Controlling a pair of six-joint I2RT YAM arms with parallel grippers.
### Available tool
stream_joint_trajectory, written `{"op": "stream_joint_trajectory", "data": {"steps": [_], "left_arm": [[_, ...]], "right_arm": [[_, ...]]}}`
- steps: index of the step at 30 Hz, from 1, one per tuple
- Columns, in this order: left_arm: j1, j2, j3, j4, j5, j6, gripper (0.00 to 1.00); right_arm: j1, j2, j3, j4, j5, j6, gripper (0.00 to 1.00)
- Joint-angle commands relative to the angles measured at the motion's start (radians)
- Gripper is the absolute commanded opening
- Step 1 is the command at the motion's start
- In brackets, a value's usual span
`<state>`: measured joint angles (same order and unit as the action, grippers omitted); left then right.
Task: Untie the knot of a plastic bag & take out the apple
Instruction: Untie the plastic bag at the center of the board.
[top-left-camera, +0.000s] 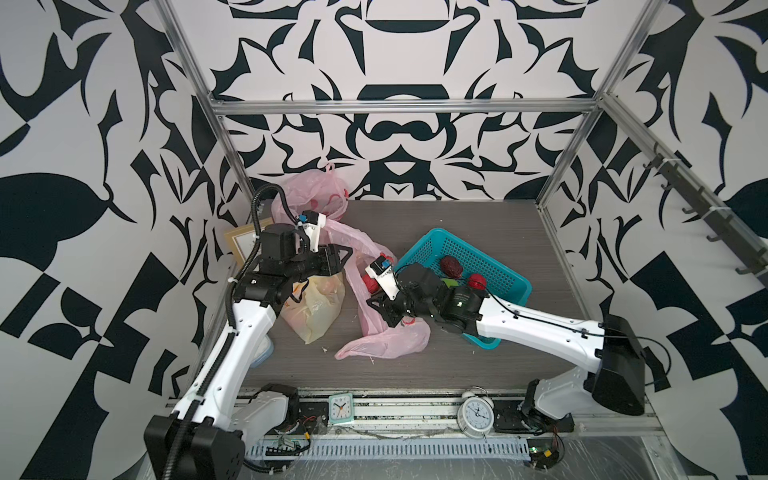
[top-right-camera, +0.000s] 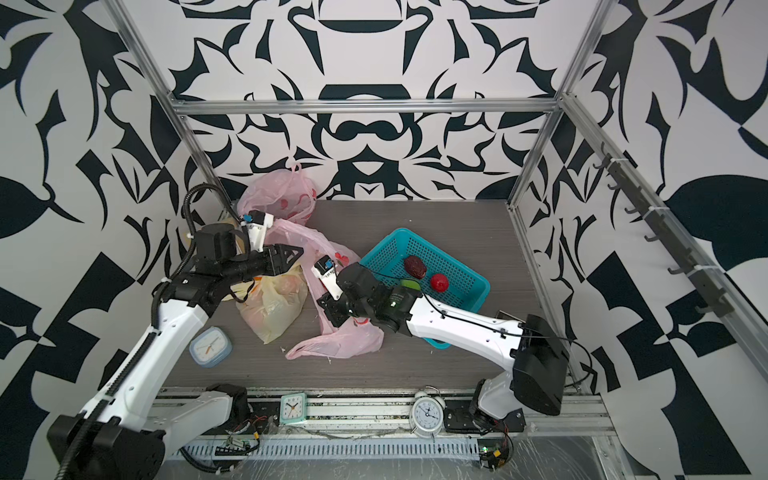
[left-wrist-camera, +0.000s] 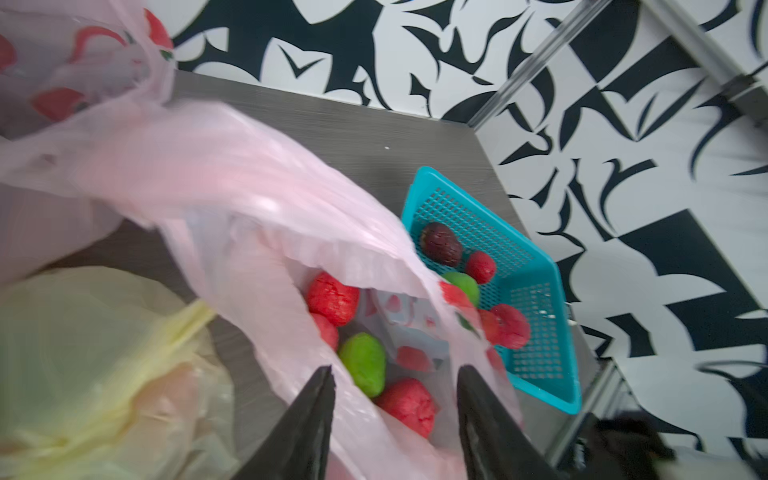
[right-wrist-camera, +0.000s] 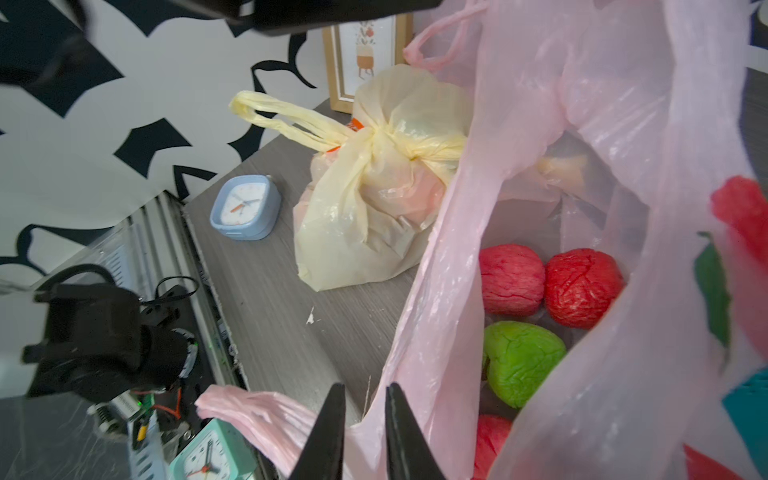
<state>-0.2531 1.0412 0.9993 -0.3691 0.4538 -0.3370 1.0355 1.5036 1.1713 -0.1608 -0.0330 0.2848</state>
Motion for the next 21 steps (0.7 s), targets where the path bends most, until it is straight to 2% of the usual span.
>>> {"op": "stream_joint_trajectory", "data": {"steps": [1, 4, 8, 14, 17, 21], "left_arm": [[-0.064, -0.033, -0.086, 0.065, -0.013, -0.118, 0.44], [-0.091, -0.027, -0.185, 0.221, -0.003, -0.233, 0.34], [-0.182, 0.056, -0.260, 0.395, -0.082, -0.306, 0.27], [-0.336, 0.283, -0.223, 0.563, -0.195, -0.328, 0.22], [-0.403, 0.367, -0.170, 0.545, -0.235, -0.305, 0.22], [-0.415, 0.386, -0.189, 0.478, -0.243, -0.307, 0.21]], "right_arm": [[-0.010, 0.006, 0.024, -0.003, 0.150, 0.080, 0.21], [-0.015, 0.015, 0.002, 0.020, 0.199, 0.125, 0.20], [-0.017, 0.041, -0.015, 0.030, 0.274, 0.162, 0.17], [-0.018, 0.068, -0.055, 0.041, 0.327, 0.204, 0.17], [-0.018, 0.075, -0.065, 0.026, 0.353, 0.204, 0.17], [-0.018, 0.062, -0.076, -0.015, 0.406, 0.180, 0.18]]}}
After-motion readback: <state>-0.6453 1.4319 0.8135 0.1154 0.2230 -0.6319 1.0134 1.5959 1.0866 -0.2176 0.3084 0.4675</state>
